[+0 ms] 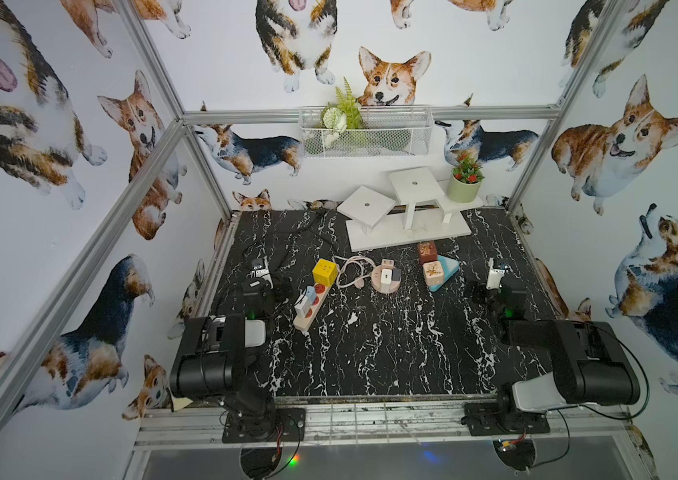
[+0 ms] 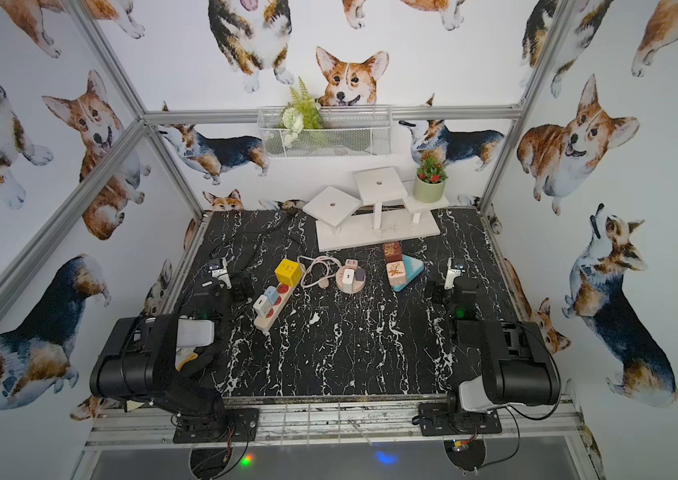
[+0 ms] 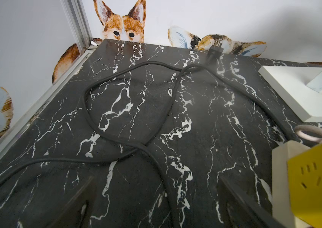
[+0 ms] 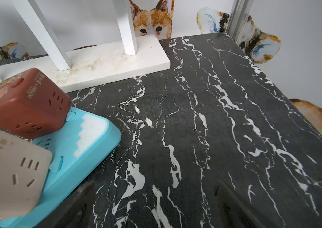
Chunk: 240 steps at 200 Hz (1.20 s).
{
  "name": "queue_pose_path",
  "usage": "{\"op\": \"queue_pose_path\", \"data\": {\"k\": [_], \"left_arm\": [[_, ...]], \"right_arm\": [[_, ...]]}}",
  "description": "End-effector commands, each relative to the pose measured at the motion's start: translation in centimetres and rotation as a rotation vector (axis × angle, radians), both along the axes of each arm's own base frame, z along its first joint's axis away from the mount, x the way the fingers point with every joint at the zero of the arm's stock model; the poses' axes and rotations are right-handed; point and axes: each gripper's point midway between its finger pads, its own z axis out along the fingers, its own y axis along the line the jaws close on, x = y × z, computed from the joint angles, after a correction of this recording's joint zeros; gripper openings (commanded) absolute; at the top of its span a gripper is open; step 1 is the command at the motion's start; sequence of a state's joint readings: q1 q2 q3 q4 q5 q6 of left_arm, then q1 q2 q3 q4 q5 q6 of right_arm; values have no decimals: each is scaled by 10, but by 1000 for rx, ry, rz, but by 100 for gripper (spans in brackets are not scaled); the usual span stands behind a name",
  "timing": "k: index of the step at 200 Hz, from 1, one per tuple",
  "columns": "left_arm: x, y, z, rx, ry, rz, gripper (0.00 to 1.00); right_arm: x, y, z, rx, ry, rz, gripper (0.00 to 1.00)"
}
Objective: Pull the plug off the socket
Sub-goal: Remove the plug from the socket.
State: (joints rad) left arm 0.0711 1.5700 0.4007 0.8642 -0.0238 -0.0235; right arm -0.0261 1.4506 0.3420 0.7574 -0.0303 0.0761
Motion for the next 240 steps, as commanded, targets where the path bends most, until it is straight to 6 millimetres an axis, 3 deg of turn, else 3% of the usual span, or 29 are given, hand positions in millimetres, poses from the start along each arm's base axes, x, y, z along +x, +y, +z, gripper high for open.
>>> {"op": "queue_pose_path", "data": {"k": [1,188,208,240], "left_arm": [[2,0,7,2,-30,0,100],[1,0,7,4,-33,-3,100],[2,-14,17,1,-21,-85,100],[4,-13,38,1,9,-82,100]], "right_arm": [[4,2,9,5,-40,6,100],[4,2,9,1,-43,11,100],[1,14,20,0,-55,81,100],[-5,16,50,0,-70,91,100]]}}
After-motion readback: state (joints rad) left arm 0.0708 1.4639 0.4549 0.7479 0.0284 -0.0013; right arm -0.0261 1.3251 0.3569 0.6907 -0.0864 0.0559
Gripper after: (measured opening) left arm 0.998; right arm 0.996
